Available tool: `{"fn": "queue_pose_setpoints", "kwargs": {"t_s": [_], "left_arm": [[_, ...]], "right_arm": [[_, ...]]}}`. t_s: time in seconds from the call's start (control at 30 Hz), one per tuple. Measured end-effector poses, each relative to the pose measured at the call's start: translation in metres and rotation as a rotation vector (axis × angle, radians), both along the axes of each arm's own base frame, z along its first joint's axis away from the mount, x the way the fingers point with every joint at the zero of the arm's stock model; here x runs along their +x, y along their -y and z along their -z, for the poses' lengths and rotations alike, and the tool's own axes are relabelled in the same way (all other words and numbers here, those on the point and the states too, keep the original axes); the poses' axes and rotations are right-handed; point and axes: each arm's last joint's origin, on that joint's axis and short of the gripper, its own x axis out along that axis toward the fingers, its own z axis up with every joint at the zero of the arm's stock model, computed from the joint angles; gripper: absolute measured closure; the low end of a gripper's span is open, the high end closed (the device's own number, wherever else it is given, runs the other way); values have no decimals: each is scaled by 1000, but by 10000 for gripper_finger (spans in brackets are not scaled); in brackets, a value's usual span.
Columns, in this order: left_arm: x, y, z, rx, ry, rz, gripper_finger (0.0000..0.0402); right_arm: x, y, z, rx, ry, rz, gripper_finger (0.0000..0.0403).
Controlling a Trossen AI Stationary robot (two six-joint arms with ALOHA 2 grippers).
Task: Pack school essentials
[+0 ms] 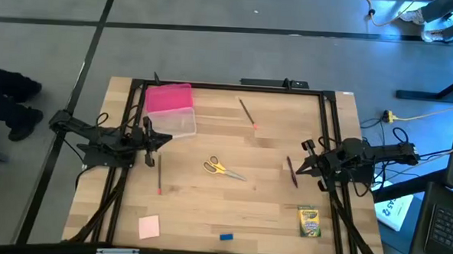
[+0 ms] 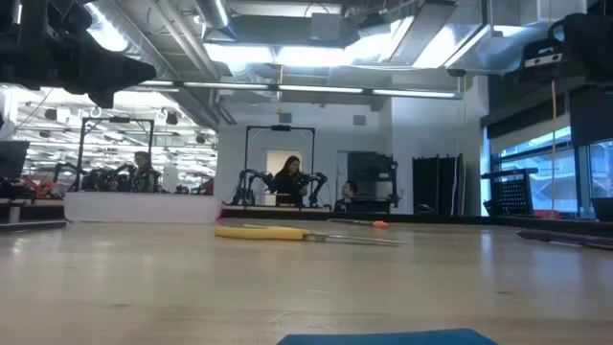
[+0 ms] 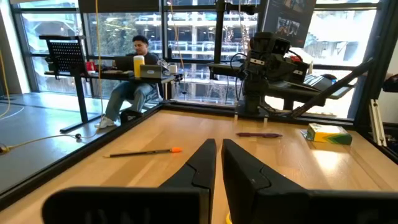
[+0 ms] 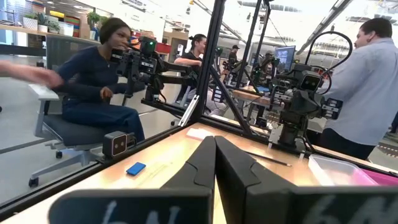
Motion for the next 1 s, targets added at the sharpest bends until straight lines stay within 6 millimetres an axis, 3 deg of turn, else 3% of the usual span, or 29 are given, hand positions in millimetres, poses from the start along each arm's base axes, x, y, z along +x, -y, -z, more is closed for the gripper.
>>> {"fn": "queue_pose_setpoints", "kwargs": {"t_s": [0.7, 1.0], "left_arm": [[0, 0, -2, -10, 20, 0, 379], [-14, -4, -64, -25, 219, 59, 379]], "right_arm": [[0, 0, 0, 0, 0, 1, 389], [0, 0, 0, 0, 0, 1, 389]]}}
